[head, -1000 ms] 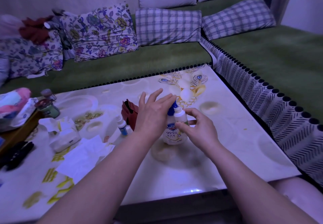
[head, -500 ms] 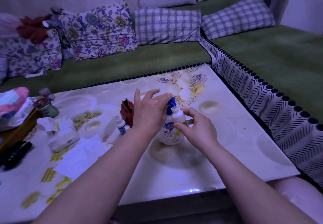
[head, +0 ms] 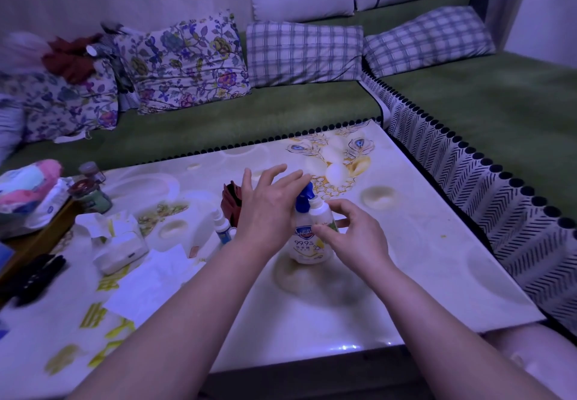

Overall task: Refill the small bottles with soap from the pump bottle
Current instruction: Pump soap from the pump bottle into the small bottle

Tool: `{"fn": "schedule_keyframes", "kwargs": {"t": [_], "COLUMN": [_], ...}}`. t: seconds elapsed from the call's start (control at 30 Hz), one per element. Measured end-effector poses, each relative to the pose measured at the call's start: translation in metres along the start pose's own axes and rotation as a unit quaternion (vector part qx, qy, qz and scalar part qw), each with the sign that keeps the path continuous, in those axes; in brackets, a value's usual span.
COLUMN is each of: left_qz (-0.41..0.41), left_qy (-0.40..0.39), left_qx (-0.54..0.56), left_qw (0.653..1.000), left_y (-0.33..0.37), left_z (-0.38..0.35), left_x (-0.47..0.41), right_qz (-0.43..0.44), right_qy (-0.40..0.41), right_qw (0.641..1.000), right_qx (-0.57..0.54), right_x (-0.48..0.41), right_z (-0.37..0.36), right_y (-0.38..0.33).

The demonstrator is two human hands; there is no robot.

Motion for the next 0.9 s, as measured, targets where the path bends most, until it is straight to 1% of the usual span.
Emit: {"fn": "schedule_keyframes", "kwargs": {"t": [0.1, 0.27, 0.33, 0.5, 0.8, 0.9], "left_qz": [-0.004, 0.016, 0.018, 0.009, -0.002, -0.001], "left_qy": [0.019, -0.014, -0.013, -0.01, -0.054, -0.04], "left_qx": [-0.001, 0.013, 0.015, 0.014, 0.0, 0.009], "left_qw": [1.0, 1.0, 1.0, 1.0, 0.999, 0.999], "left_y": [-0.004, -0.007, -0.008, -0.006, -0.002, -0.003], "left_z": [-0.002, -0.008, -0.008, -0.009, -0.013, -0.008], "left_x": [0.007, 0.012, 0.012, 0.012, 0.015, 0.011], "right_qz": [0.011, 0.016, 0.016, 0.014, 0.0, 0.0], "right_qy": [0.014, 0.02, 0.021, 0.022, 0.024, 0.025], "right_qw": [1.0, 1.0, 1.0, 1.0, 0.999, 0.999], "right_qx": [-0.004, -0.008, -0.006, -0.011, -0.022, -0.03], "right_x": [0.003, 0.003, 0.002, 0.002, 0.004, 0.004], "right_z": [0.0, -0.002, -0.003, -0.006, -0.013, -0.012], "right_y": [-0.002, -0.001, -0.001, -0.001, 0.006, 0.006]}}
Point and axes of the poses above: each hand's wrist, its own x-axis away from the middle knuckle, its own z-axis out of the back of the hand, y = z × x, the point moved 8 cm from there along -x, towards the middle knuckle, and after that the axes turned 3 degrees about x, right-handed, at the moved point
